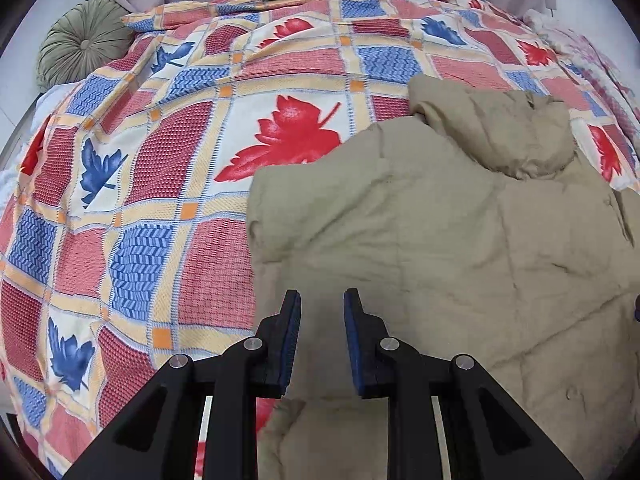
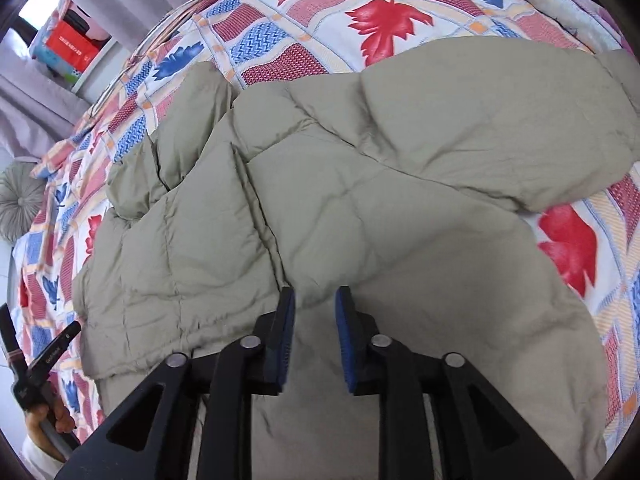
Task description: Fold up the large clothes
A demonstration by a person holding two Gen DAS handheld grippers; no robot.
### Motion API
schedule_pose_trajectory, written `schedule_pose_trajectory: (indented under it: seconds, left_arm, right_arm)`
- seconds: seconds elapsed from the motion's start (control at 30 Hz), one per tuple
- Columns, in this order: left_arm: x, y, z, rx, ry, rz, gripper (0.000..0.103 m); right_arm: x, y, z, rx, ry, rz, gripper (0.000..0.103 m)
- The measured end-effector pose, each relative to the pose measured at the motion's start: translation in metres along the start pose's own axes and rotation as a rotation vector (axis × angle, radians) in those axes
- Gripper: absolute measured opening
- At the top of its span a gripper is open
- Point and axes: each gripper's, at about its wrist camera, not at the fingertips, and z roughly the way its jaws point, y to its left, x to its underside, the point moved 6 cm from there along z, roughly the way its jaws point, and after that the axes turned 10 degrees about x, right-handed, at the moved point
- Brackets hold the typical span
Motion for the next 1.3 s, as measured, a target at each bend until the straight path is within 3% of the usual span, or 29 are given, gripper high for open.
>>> schedule_pose_trajectory:
  seconds: [0.03, 0.07, 0.2, 0.27, 0.47, 0.5, 0.53, 0.57, 0.63, 0.8, 0.9, 1.0, 1.03, 1.1, 1.3]
  left_arm:
    - [0.004, -0.009, -0.003, 0.013, 0.004, 0.004, 0.024]
    - [0.008, -0.021, -0.007, 0.03, 0.011, 0.009, 0.024]
    - [0.024, -0.066, -0.016, 0.089, 0.022, 0.014, 0.024]
    - [0.03, -0.09, -0.018, 0.121, 0.033, 0.021, 0.024]
    - [0.043, -0.153, -0.011, 0.2, 0.084, 0.046, 0.026]
    - [0.045, -0.163, -0.008, 0.205, 0.099, 0.05, 0.06]
    - [0.047, -0.172, -0.006, 0.206, 0.11, 0.052, 0.087]
    - [0.048, -0.18, -0.008, 0.195, 0.097, 0.045, 0.103]
    - [0.046, -0.198, -0.015, 0.21, 0.057, 0.06, 0.103]
    - [0.046, -0.239, -0.012, 0.219, 0.078, 0.089, 0.103]
    - [0.046, -0.26, -0.006, 0.23, 0.091, 0.102, 0.103]
    - [0.048, -0.281, 0.0, 0.285, 0.122, 0.092, 0.103]
    - [0.049, -0.287, -0.001, 0.284, 0.12, 0.094, 0.103]
    - [0.049, -0.296, -0.002, 0.264, 0.108, 0.105, 0.103]
    - [0.051, -0.318, -0.003, 0.26, 0.119, 0.099, 0.103]
  right_arm:
    - [0.004, -0.005, -0.003, -0.012, 0.004, 0.01, 0.051]
    - [0.006, -0.009, -0.007, -0.024, 0.008, 0.021, 0.055]
    - [0.02, -0.027, -0.016, -0.073, 0.047, 0.069, 0.055]
    - [0.025, -0.037, -0.02, -0.087, 0.062, 0.087, 0.063]
    - [0.031, -0.08, -0.036, -0.102, 0.062, 0.146, 0.071]
    - [0.03, -0.089, -0.038, -0.106, 0.06, 0.16, 0.072]
    - [0.029, -0.099, -0.04, -0.106, 0.057, 0.177, 0.073]
    - [0.029, -0.107, -0.042, -0.102, 0.054, 0.188, 0.073]
    - [0.027, -0.125, -0.046, -0.095, 0.043, 0.212, 0.073]
    - [0.017, -0.17, -0.055, -0.081, 0.015, 0.262, 0.073]
    - [0.007, -0.2, -0.057, -0.093, 0.001, 0.321, 0.081]
    - [-0.009, -0.232, -0.057, -0.108, -0.036, 0.391, 0.082]
    - [-0.015, -0.242, -0.057, -0.115, -0.05, 0.408, 0.085]
    - [-0.029, -0.262, -0.053, -0.151, -0.069, 0.45, 0.101]
    - [-0.065, -0.312, -0.037, -0.238, -0.067, 0.598, 0.103]
